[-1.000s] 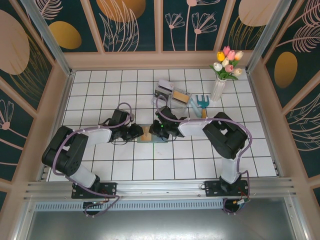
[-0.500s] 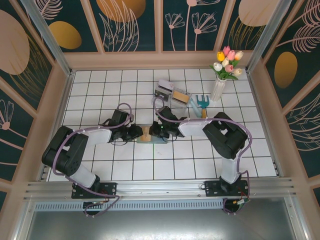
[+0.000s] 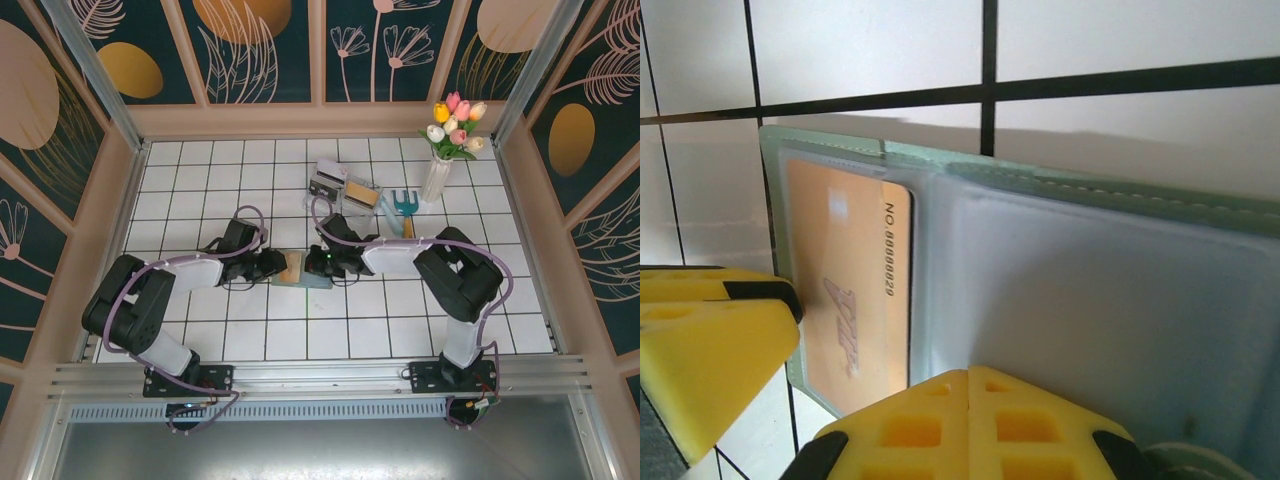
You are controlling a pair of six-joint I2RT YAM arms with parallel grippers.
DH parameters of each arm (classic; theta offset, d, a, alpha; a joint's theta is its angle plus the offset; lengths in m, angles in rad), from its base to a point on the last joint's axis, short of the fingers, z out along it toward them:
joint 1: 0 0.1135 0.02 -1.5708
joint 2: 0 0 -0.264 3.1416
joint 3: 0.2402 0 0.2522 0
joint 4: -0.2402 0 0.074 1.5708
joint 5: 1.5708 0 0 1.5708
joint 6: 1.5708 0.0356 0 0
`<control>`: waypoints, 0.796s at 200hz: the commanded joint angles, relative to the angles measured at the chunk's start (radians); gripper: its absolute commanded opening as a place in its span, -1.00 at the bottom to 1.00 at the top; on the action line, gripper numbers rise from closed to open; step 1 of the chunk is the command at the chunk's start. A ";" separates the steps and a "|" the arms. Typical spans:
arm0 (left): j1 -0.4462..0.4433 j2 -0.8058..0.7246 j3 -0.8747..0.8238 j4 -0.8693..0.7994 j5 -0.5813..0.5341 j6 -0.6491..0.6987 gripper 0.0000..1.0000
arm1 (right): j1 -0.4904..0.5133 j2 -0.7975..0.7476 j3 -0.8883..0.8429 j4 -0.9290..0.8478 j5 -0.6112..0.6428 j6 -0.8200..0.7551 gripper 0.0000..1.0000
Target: Take the credit cards out of the card holder
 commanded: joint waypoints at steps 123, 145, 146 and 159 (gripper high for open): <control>0.002 -0.035 0.101 -0.146 -0.087 0.093 -0.47 | -0.017 0.023 -0.030 0.169 -0.109 0.145 -0.63; 0.002 -0.018 0.090 -0.136 -0.075 0.091 -0.52 | -0.017 0.043 -0.021 0.160 -0.124 0.143 -0.63; 0.002 -0.017 0.089 -0.135 -0.075 0.091 -0.53 | -0.017 0.042 -0.021 0.160 -0.124 0.142 -0.63; 0.002 -0.010 0.086 -0.133 -0.076 0.091 -0.56 | -0.017 0.050 -0.021 0.154 -0.127 0.141 -0.63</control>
